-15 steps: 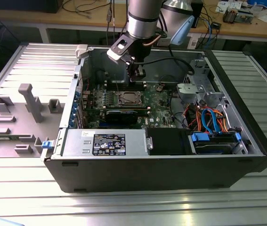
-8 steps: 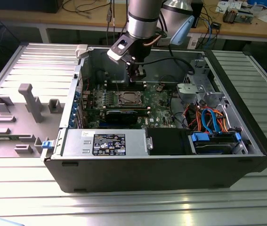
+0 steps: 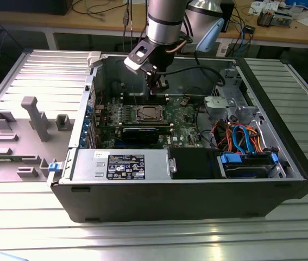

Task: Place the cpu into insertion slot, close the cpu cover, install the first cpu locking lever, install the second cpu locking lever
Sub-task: 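Install the first cpu locking lever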

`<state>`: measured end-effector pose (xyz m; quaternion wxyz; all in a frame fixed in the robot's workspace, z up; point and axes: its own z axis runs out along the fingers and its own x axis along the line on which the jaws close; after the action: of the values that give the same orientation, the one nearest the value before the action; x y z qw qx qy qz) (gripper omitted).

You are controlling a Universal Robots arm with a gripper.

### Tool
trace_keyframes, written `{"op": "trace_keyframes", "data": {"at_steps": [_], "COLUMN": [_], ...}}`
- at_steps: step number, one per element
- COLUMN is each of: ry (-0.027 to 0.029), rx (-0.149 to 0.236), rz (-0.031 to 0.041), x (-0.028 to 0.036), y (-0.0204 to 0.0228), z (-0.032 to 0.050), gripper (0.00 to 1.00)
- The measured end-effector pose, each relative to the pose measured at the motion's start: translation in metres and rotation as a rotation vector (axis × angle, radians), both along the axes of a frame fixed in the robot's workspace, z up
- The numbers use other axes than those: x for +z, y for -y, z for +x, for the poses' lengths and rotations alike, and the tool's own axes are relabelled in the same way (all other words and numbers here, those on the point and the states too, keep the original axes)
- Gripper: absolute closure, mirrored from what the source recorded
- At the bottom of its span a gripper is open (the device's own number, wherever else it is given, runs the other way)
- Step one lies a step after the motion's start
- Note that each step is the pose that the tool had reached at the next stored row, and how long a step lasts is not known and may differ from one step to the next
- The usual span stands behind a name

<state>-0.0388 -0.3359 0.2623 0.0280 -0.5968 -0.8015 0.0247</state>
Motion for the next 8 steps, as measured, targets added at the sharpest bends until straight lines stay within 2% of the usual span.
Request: {"op": "trace_keyframes", "data": {"at_steps": [8], "ry": [0.0001], "rx": [0.02], "rz": [0.0], "x": [0.0], "y": [0.0], "z": [0.0], "gripper": [0.89]}}
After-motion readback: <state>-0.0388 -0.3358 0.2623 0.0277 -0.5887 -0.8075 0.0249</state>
